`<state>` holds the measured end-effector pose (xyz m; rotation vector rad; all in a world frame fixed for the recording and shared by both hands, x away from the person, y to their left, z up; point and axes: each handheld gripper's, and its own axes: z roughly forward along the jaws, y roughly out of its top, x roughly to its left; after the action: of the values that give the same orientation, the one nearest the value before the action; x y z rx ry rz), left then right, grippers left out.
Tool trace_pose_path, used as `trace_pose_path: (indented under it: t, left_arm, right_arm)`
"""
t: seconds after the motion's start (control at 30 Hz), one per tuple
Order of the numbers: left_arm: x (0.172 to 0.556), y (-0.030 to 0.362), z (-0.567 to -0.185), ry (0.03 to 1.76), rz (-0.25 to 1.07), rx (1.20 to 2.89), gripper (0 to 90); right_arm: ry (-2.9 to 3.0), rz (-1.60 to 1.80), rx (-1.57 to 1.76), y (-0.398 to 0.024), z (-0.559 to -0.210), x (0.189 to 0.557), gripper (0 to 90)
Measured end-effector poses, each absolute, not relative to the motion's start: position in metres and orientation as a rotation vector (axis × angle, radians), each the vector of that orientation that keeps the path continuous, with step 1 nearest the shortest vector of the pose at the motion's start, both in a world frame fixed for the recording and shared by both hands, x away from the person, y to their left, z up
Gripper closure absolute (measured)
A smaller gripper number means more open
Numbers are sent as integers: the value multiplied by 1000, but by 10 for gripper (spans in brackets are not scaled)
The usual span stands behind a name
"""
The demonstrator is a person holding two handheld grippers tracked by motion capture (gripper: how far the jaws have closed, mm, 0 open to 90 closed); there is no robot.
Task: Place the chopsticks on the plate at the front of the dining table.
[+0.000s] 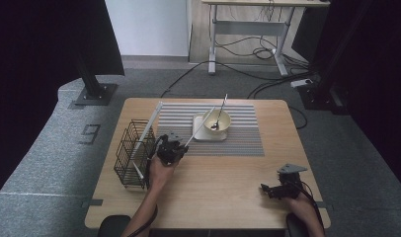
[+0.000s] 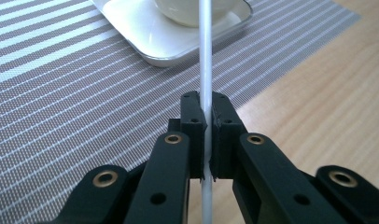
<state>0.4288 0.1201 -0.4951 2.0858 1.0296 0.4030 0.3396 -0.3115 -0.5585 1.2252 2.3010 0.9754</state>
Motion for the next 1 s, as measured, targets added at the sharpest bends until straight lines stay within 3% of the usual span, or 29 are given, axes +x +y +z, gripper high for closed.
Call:
trace_pose_path:
  t: [1.0]
  left_arm:
    - [501,106,-523,1183,412,2172,857]
  right_arm:
    - [2313,979,1210,-311,-558,339,0]
